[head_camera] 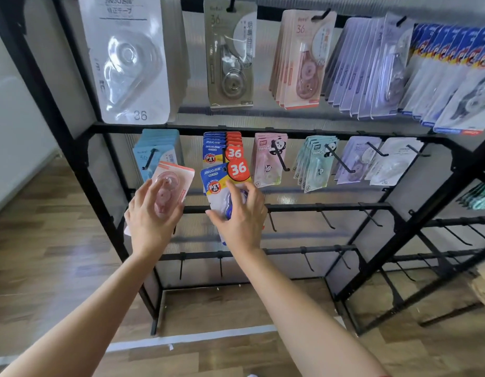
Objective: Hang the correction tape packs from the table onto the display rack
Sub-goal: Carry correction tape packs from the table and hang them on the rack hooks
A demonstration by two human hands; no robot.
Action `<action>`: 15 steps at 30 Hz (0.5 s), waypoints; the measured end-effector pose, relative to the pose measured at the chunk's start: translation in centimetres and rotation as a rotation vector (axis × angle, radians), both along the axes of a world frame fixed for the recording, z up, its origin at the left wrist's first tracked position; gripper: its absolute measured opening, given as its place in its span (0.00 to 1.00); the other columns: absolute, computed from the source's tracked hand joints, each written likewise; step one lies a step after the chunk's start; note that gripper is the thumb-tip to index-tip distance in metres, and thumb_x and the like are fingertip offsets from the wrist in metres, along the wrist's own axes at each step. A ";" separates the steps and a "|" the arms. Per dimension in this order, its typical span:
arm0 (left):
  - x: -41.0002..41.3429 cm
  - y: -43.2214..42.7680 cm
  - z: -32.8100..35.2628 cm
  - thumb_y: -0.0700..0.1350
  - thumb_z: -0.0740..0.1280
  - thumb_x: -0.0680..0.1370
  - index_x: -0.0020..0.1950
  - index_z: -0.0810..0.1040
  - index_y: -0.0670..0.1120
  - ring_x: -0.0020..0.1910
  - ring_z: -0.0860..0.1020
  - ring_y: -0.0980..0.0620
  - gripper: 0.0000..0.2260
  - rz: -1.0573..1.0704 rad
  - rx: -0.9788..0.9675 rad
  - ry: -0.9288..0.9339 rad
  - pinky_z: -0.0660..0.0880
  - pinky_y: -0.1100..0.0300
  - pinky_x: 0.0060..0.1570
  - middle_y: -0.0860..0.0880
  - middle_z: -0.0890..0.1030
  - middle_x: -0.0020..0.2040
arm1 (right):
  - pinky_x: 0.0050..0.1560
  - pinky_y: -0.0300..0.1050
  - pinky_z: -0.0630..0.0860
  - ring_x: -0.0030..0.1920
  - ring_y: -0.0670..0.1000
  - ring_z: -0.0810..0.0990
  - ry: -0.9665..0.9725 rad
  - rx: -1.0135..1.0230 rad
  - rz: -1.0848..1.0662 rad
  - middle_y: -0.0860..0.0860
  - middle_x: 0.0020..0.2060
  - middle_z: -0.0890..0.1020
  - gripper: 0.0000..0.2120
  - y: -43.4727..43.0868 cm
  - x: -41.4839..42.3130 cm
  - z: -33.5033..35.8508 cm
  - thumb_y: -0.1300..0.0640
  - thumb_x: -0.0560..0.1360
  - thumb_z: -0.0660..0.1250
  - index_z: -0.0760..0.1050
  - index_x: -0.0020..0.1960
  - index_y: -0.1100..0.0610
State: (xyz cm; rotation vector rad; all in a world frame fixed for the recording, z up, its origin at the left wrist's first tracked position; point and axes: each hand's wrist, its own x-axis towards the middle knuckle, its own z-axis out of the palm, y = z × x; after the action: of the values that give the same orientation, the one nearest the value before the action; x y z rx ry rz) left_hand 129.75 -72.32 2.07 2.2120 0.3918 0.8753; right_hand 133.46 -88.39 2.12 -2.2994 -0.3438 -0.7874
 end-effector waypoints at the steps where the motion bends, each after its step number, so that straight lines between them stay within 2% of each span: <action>1: 0.1 0.0 0.0 0.55 0.66 0.69 0.69 0.72 0.48 0.67 0.68 0.43 0.29 -0.002 -0.001 0.002 0.59 0.51 0.65 0.46 0.70 0.70 | 0.53 0.58 0.75 0.60 0.60 0.73 -0.002 0.004 -0.014 0.60 0.59 0.75 0.31 0.2 -0.1 -0.2 0.46 0.64 0.78 0.76 0.62 0.58; 5: 0.4 0.2 -0.3 0.54 0.66 0.69 0.69 0.73 0.48 0.68 0.68 0.43 0.29 -0.011 -0.006 0.009 0.58 0.51 0.66 0.46 0.70 0.70 | 0.58 0.57 0.70 0.65 0.60 0.69 0.078 0.000 -0.020 0.59 0.64 0.71 0.31 0.9 0.7 -0.3 0.43 0.67 0.75 0.73 0.65 0.56; 9: 0.7 0.3 -0.4 0.54 0.66 0.68 0.69 0.73 0.48 0.68 0.68 0.43 0.29 -0.008 -0.015 0.018 0.58 0.51 0.65 0.47 0.70 0.70 | 0.61 0.53 0.67 0.67 0.57 0.65 0.137 -0.094 -0.014 0.57 0.66 0.68 0.32 1.3 3.5 0.0 0.41 0.69 0.71 0.69 0.68 0.54; 15: 1.2 0.7 -0.5 0.54 0.67 0.69 0.69 0.73 0.48 0.66 0.69 0.45 0.28 -0.012 -0.002 0.007 0.58 0.54 0.64 0.47 0.71 0.69 | 0.64 0.56 0.67 0.67 0.58 0.65 0.181 -0.151 0.036 0.58 0.66 0.67 0.32 1.9 7.6 0.0 0.47 0.71 0.72 0.67 0.70 0.55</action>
State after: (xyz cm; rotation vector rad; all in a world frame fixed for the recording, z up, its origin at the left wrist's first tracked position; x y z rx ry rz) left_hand 130.95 -71.60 1.58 2.2135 0.3827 0.8610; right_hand 141.06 -86.46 2.11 -2.4758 -0.3719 -0.5467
